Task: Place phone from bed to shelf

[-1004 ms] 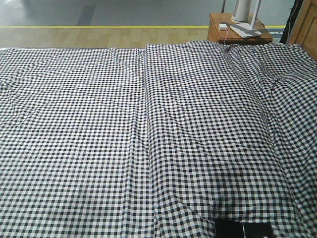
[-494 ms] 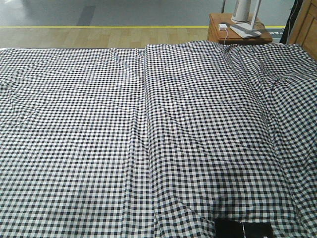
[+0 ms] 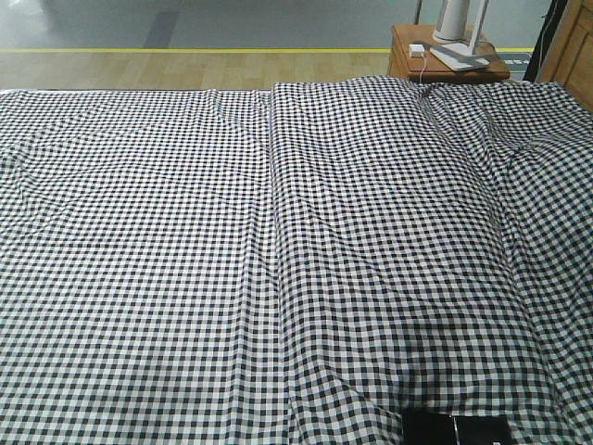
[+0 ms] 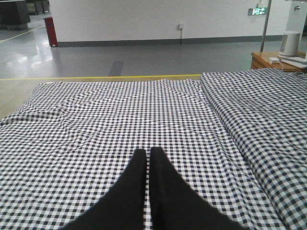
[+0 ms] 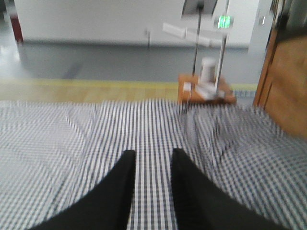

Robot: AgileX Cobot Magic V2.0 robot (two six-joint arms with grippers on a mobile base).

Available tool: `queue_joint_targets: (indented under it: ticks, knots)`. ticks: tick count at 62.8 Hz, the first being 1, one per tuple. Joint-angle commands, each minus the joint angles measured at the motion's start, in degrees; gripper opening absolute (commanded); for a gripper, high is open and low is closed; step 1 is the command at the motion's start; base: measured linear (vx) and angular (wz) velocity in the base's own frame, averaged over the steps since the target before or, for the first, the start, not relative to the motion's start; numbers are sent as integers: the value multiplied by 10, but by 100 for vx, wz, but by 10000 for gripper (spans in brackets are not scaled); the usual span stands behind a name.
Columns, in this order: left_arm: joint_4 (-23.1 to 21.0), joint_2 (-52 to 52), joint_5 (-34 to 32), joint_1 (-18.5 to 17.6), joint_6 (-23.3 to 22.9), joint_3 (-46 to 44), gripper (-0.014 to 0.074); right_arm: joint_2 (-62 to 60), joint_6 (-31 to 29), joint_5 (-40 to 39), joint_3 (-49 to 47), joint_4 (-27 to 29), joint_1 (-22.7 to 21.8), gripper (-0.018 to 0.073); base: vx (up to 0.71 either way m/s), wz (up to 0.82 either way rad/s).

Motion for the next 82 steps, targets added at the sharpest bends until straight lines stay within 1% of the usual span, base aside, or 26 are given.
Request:
queue_joint_targets:
  ticks: [1, 6, 10, 13, 16, 22, 30, 35, 40, 46, 52, 60, 67, 72, 78, 82]
  knots:
    - [-5, -4, -42, -1, 0, 4, 1, 21, -7, 12, -17, -2, -2, 342, 0, 0]
    - [-5, -4, -42, -1, 0, 4, 1, 32, -7, 34, -17, -2, -2, 476, 0, 0]
    - [-5, -4, -42, -1, 0, 4, 1, 36, -6, 37, -16, -2, -2, 609, 0, 0]
    - [-5, -4, -42, -1, 0, 4, 1, 40, -6, 36, -16, -2, -2, 683, 0, 0]
    - [-5, -4, -42, -1, 0, 4, 1, 40, -6, 36, -16, -3, -2, 729, 0, 0]
    - [-5, -4, -42, -1, 0, 4, 1, 51, 1, 38, -16, -3, -2, 724, 0, 0]
    - [-5, -4, -42, -1, 0, 4, 1, 77, 31, 57, -21, -4, -2, 711, 0, 0]
    - [-5, -4, -42, -1, 0, 4, 1, 106, 55, 77, -33, -10, -11, 696, 0, 0]
    - [-5, -4, -42, -1, 0, 4, 1, 140, 57, 104, -55, -9, -29, 680, 0, 0]
    - [-5, -4, -42, -1, 0, 4, 1, 183, 53, 138, -83, -6, -61, 665, 0, 0]
    - [-5, -4, -42, -1, 0, 4, 1, 218, 45, 147, -103, 4, -98, 663, 0, 0]
    - [-5, -4, -42, -1, 0, 4, 1, 271, 8, 158, -119, 46, -161, 660, 0, 0]
    - [-5, -4, -42, -1, 0, 4, 1, 330, -51, 170, -119, 98, -220, 653, 0, 0]
    - [-5, -4, -42, -1, 0, 4, 1, 386, -97, 191, -119, 148, -261, 651, 0, 0]
    - [-5, -4, -42, -1, 0, 4, 1, 451, -163, 210, -119, 202, -297, 646, 0, 0]
    - [-5, -4, -42, -1, 0, 4, 1, 493, -197, 217, -119, 238, -315, 644, 0, 0]
